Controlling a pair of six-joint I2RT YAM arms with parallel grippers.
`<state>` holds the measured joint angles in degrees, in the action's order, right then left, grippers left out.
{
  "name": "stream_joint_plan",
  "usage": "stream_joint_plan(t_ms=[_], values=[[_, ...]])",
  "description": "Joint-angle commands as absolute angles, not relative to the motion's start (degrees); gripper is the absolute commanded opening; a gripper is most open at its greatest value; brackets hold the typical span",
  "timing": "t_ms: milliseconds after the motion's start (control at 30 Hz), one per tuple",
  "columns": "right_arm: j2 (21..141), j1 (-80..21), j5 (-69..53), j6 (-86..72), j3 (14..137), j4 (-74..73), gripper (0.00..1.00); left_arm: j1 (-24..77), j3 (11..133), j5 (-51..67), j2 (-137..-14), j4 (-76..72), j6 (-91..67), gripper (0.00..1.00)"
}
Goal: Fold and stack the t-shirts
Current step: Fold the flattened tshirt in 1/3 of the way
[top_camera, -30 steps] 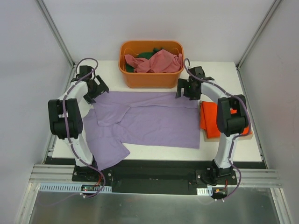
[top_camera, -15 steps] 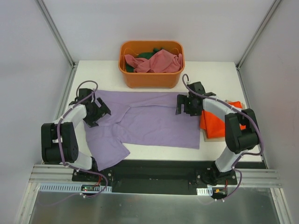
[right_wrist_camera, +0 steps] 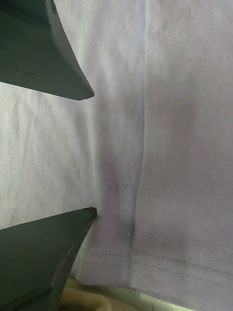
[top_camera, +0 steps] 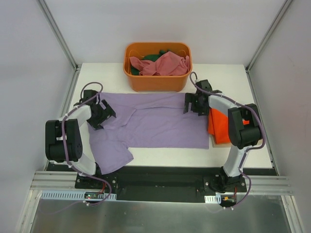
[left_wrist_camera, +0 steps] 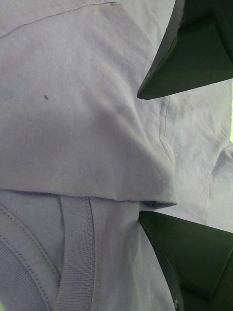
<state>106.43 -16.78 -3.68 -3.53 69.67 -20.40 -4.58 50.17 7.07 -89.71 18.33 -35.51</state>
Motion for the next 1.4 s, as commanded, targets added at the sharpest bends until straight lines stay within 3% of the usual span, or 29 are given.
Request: stream_joint_plan(t_ms=[0,233,600,833,933,1100,1233,1367], values=[[109.7,-15.6,-3.1,-3.3,72.9,-21.9,0.96,-4.7,52.6,7.4,-92.9,17.8,-35.3,0.99],[106.1,-15.5,-4.3,-3.2,72.6,-22.8,0.96,-4.7,51.0,9.1,-88.2,19.5,-36.5,0.99],[88.1,-18.9,-3.9,-4.5,61.4,-23.4,0.96,-0.2,41.1,-5.2,-59.9,38.0,-46.1,0.99],[84.5,-20.7,-4.7,-5.0,57.4,-24.3,0.96,16.2,32.4,-8.1,-50.8,46.9,-61.0,0.98],[84.0,-21.1,-4.1,-4.2,56.6,-25.1,0.96,23.3,30.8,-8.8,-51.1,50.4,-67.3,0.93],[83.1,-21.0,-3.7,-3.1,54.9,-25.6,0.96,30.2,30.6,-11.3,-52.6,55.3,-74.7,0.70],[83.1,-21.1,-2.9,-2.1,54.7,-26.3,0.96,31.7,29.6,-11.5,-53.3,56.2,-76.4,0.65],[83.1,-21.1,-2.3,-1.5,54.6,-25.9,0.96,31.8,26.8,-11.3,-52.6,56.0,-78.8,0.52]])
